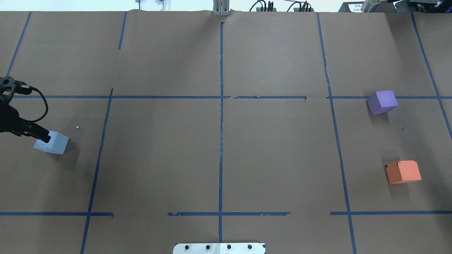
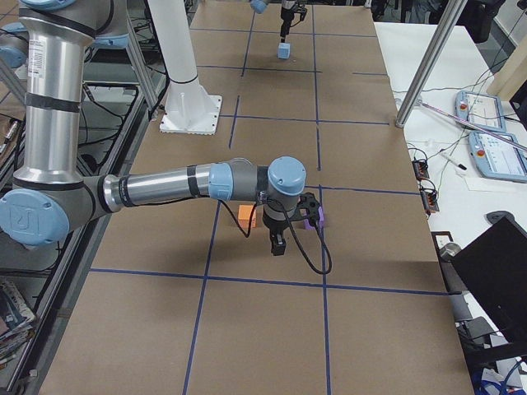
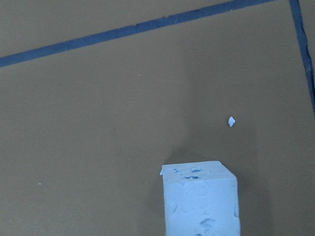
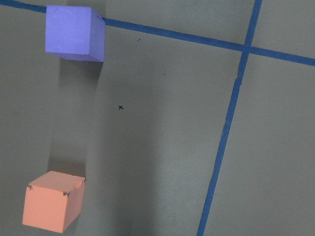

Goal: Place blue block between orange and purple blocks
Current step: 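Lower the left gripper onto the light-blue cube and grasp it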

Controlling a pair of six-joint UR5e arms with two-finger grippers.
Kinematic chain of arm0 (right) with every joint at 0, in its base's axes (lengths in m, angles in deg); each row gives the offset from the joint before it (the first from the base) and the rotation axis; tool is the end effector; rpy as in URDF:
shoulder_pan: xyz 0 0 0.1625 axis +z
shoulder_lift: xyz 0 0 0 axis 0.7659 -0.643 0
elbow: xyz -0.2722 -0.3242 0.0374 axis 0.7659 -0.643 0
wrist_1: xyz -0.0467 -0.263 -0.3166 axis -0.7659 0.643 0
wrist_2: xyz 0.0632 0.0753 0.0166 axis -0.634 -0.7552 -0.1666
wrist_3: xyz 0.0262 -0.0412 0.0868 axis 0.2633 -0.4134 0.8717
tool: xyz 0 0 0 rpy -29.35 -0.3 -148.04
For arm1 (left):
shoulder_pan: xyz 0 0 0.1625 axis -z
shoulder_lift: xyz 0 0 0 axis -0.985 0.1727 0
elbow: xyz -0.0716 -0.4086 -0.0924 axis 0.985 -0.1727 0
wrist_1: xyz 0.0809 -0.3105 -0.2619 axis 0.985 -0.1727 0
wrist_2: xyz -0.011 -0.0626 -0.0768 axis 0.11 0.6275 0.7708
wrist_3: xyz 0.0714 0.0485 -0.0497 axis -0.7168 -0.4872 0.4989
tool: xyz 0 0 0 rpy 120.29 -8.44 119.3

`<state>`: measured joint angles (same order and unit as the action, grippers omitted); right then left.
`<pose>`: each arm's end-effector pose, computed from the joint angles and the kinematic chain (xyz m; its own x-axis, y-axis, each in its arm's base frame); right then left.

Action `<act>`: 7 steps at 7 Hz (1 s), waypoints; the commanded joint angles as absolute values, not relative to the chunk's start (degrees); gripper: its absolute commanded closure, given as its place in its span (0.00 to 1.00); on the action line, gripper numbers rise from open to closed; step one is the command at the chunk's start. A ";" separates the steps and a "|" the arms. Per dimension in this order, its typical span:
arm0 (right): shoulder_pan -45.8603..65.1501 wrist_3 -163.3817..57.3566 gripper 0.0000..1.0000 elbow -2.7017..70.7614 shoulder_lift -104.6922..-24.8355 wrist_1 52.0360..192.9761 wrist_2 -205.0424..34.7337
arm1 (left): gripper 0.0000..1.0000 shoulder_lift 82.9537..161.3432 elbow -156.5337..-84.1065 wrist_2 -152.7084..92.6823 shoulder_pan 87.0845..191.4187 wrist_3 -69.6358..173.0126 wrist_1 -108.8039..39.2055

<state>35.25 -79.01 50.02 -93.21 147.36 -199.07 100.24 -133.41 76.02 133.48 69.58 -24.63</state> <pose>0.0252 -0.4265 0.5803 0.6584 -0.2083 0.7233 0.1945 0.9754 0.1040 0.2347 -0.4382 0.5305 0.6772 0.2076 -0.7059 -0.1920 0.9760 0.1029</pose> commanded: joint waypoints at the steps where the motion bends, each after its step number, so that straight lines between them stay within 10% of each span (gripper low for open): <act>1: 35.18 -79.01 0.00 50.02 -93.22 147.36 -199.15 | 0.00 101.06 -132.01 73.89 130.86 71.67 -24.69; 4: 35.09 -79.01 0.00 50.02 -93.22 147.36 -199.24 | 0.00 103.78 -124.03 72.82 129.81 71.94 -30.55; 5: 35.00 -79.01 0.00 50.02 -93.22 147.36 -199.24 | 0.23 103.78 -123.14 73.08 129.54 72.29 -32.32; 6: 34.83 -79.01 0.00 50.02 -93.13 147.36 -199.24 | 0.93 103.78 -124.09 73.26 129.63 74.29 -32.25; 7: 34.83 -79.01 0.00 50.02 -93.22 147.36 -199.24 | 1.00 105.18 -126.18 75.52 129.54 80.05 -32.08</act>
